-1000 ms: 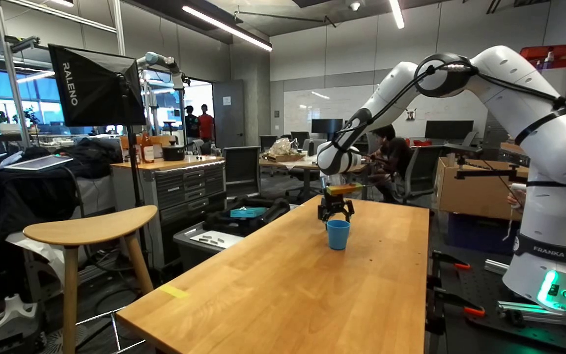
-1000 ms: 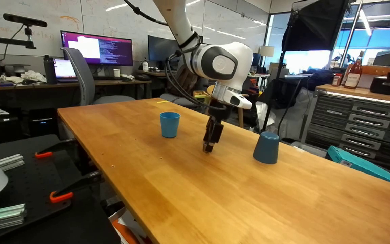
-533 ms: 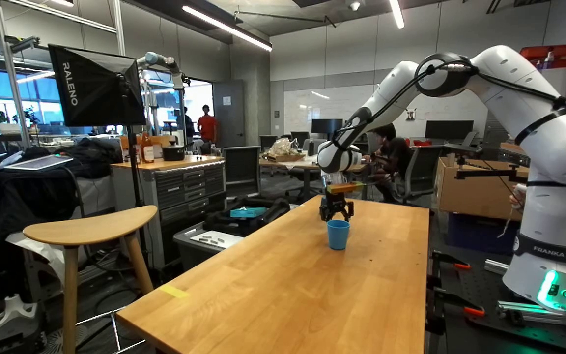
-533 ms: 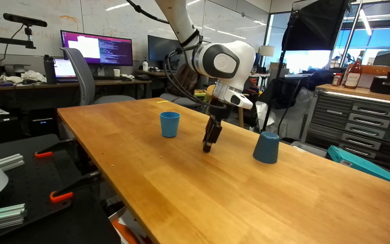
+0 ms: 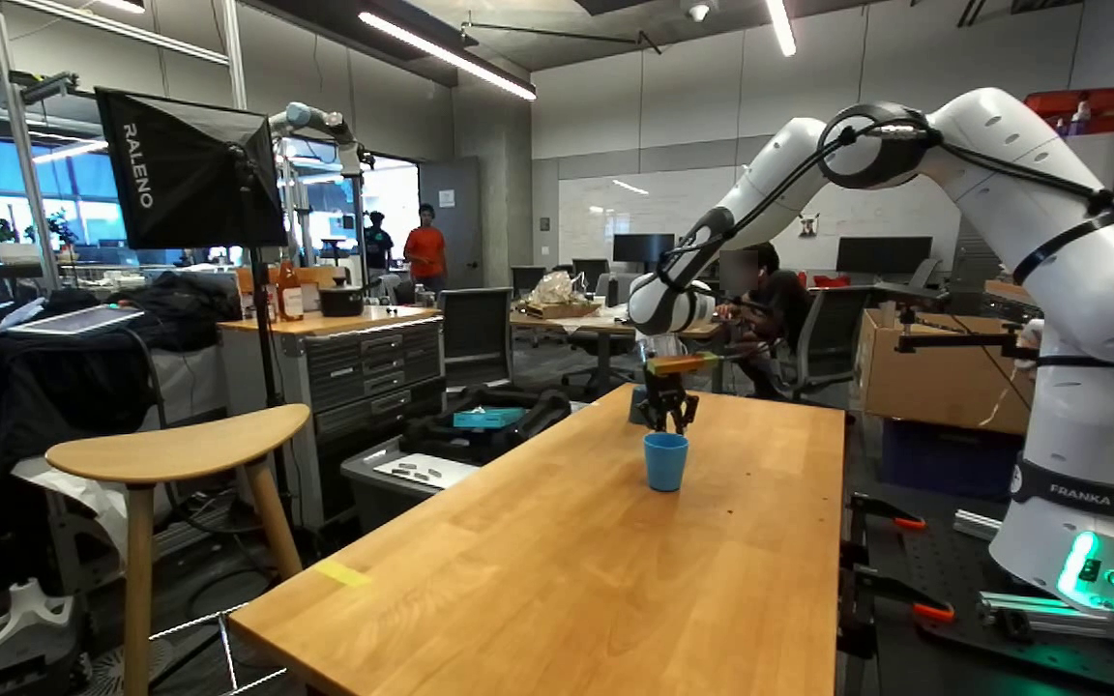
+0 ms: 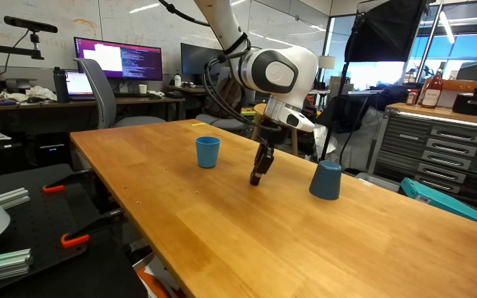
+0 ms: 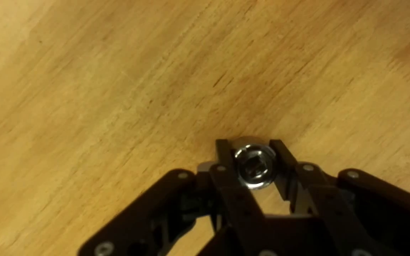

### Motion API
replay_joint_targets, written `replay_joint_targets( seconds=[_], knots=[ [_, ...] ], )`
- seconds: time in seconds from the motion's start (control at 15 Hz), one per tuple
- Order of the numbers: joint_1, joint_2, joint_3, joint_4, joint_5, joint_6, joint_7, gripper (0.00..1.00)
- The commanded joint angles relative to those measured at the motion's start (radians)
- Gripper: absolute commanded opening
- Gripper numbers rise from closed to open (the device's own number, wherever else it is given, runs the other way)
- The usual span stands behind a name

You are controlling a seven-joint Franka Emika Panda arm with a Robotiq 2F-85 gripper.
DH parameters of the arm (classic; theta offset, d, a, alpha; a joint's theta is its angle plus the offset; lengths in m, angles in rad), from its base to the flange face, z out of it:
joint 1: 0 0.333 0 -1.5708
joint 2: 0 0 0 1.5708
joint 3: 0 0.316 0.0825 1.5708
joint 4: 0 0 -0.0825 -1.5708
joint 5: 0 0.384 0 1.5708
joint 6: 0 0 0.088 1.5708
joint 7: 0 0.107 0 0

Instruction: Pick up the metallic object and put it in the blue cup

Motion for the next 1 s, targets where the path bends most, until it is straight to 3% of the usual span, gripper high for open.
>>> replay_joint_targets(
  seconds=[0.0, 0.67, 0.93],
  knots=[
    [-0.005, -0.075, 0.003, -0.014, 0.026, -0.055, -0.049, 0.08],
    [0.0, -0.283, 0.055, -0.113, 0.087, -0.243, -0.239, 0.08],
    [0.007, -0.306, 0.063, -0.157, 0.117, -0.234, -0.288, 0.08]
  ],
)
